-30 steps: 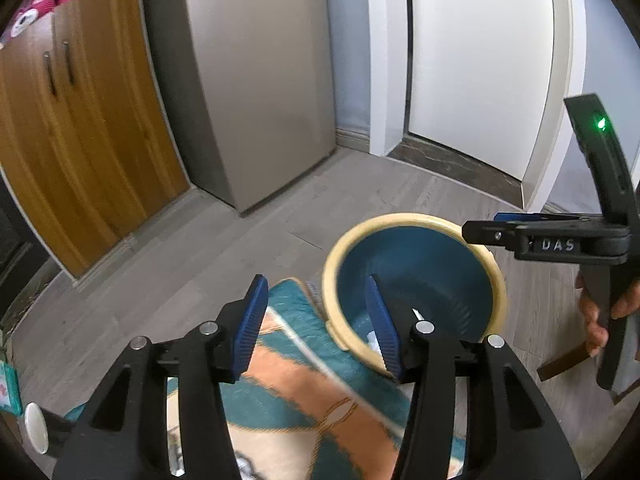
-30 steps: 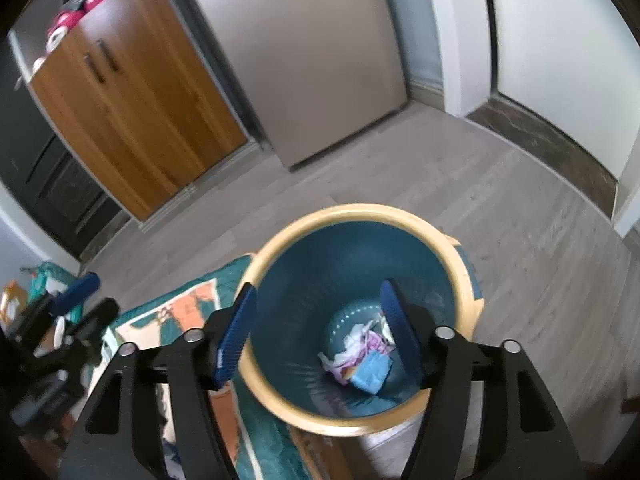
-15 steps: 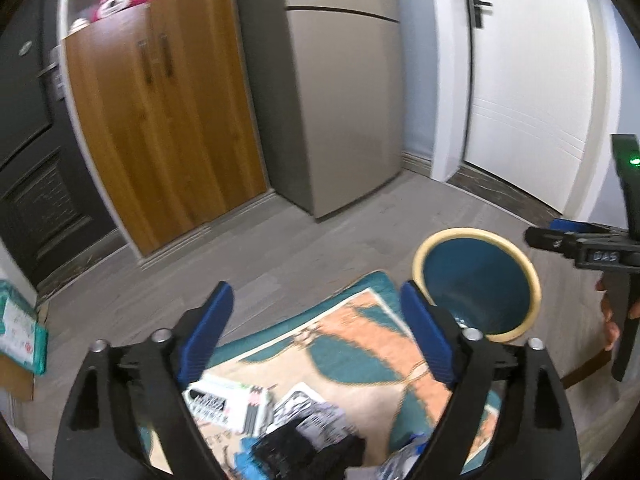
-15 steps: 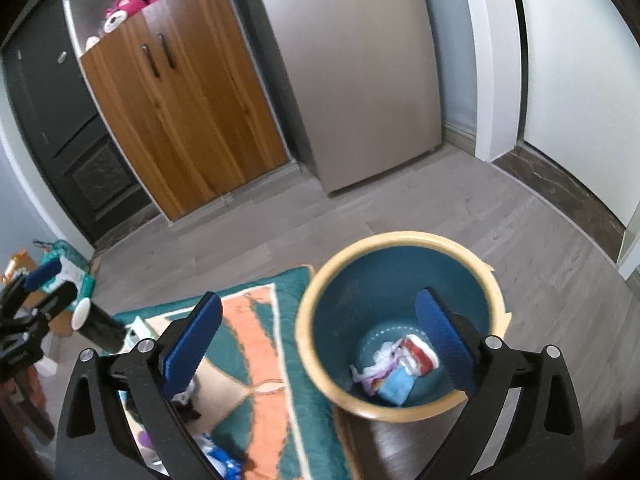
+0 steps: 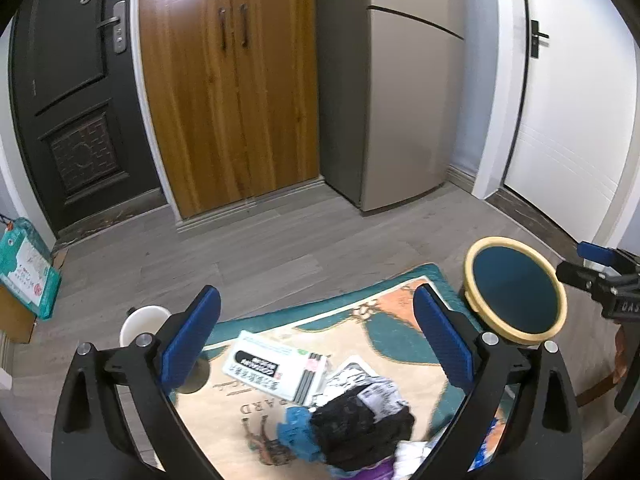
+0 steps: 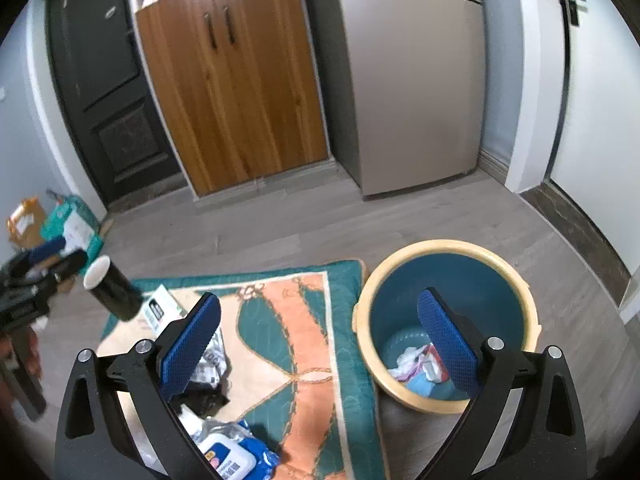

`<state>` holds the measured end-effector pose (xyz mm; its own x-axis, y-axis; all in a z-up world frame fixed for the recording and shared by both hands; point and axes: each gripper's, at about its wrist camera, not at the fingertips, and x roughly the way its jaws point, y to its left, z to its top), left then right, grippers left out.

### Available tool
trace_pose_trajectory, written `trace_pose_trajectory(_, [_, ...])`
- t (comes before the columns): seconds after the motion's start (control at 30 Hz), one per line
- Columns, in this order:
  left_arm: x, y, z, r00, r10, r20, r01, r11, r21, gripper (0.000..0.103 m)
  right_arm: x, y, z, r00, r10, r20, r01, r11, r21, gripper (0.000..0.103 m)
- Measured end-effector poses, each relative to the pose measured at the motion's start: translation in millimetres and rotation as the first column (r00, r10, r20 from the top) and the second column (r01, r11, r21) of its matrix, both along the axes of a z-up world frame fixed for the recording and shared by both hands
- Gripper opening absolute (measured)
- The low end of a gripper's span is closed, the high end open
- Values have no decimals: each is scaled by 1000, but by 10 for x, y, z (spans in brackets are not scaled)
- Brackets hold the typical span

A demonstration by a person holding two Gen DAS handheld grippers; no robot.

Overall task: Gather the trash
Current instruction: 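Move both open tools back over the mat, then grasp the black plastic bag with the right tool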

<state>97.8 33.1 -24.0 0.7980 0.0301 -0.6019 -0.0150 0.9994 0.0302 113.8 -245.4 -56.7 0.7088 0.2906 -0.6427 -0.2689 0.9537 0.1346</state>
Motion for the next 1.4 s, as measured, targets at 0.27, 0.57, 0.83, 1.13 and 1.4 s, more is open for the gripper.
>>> trace_pose_trajectory(0.27, [5, 499, -121, 995, 91, -28, -91, 996, -7, 97, 68, 275, -259, 996, 59, -64, -62, 997, -55, 98])
trace_pose_trajectory(0.57, [151, 808, -505, 983, 134, -128, -133, 991, 21, 97, 209, 415, -585, 985, 56, -164, -63, 997, -38, 98])
trace_pose_trajectory(0.83, [219, 707, -670, 983, 57, -174, -52, 998, 37, 97, 138, 773, -854, 965, 134, -224, -141, 990, -13, 98])
trace_pose_trajectory(1.13, [200, 769, -745, 977, 44, -208, -40, 999, 25, 97, -180, 1530, -1041, 894, 365, -261, -380, 925, -7, 98])
trace_pose_trajectory(1.4, [172, 873, -784, 973, 49, -224, -54, 998, -16, 97, -259, 1813, -1213, 822, 454, -345, -484, 875, -2, 38])
